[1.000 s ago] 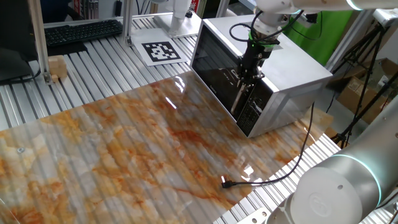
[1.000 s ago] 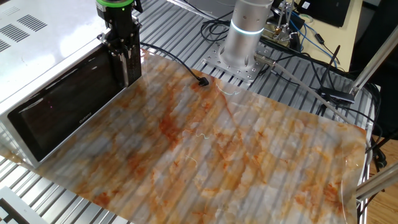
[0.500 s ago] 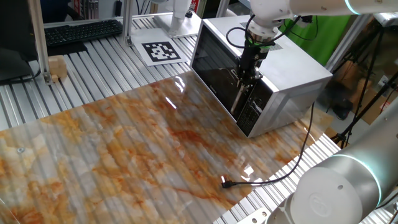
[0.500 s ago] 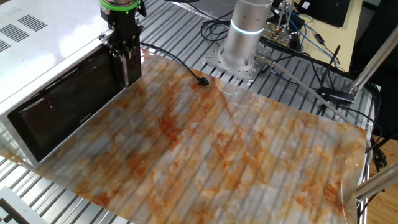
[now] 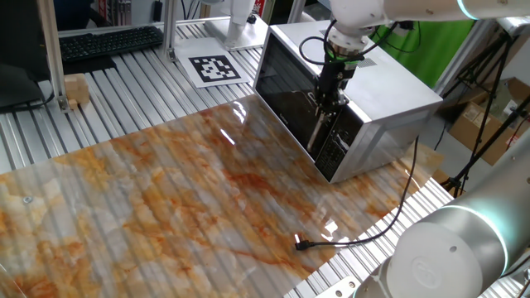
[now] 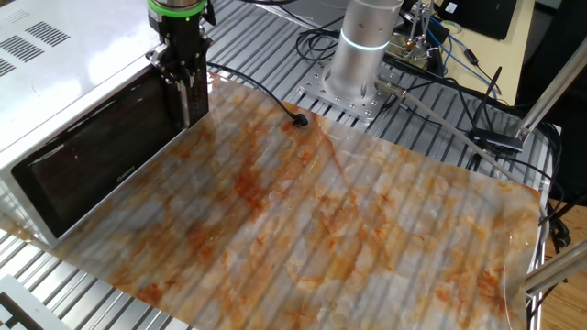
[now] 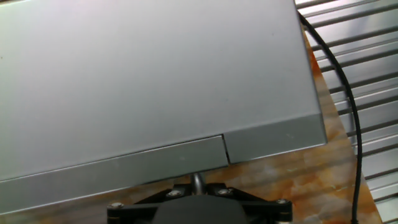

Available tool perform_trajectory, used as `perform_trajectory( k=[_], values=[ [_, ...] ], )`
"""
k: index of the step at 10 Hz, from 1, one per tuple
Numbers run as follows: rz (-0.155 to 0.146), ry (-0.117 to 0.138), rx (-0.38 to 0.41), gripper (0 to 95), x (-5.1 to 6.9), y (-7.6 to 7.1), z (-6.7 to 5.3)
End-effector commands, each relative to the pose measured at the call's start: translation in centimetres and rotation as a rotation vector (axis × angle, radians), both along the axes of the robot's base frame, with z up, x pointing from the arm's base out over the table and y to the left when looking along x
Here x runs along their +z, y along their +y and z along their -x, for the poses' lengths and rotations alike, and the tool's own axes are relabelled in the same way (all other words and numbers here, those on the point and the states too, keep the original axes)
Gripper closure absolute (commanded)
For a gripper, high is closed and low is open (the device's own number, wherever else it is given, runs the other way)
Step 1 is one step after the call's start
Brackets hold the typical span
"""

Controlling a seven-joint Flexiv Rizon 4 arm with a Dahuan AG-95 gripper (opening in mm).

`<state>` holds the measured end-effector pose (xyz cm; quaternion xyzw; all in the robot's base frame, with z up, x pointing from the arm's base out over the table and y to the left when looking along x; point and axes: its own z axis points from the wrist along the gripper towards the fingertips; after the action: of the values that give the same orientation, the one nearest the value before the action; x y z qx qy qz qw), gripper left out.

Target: Open the microwave door

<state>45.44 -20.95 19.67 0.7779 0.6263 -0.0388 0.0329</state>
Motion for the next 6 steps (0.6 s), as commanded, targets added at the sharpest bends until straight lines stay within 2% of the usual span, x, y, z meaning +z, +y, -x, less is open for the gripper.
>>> perform_trajectory(
  k=[1, 4, 6],
  values=[
    [-0.005, 0.003, -0.006, 95.0, 0.3, 0.6, -0.1],
    [0.000, 0.004, -0.009, 95.0, 0.4, 1.1, -0.2],
    [-0.010, 0.006, -0.025, 95.0, 0.8, 2.3, -0.3]
  ],
)
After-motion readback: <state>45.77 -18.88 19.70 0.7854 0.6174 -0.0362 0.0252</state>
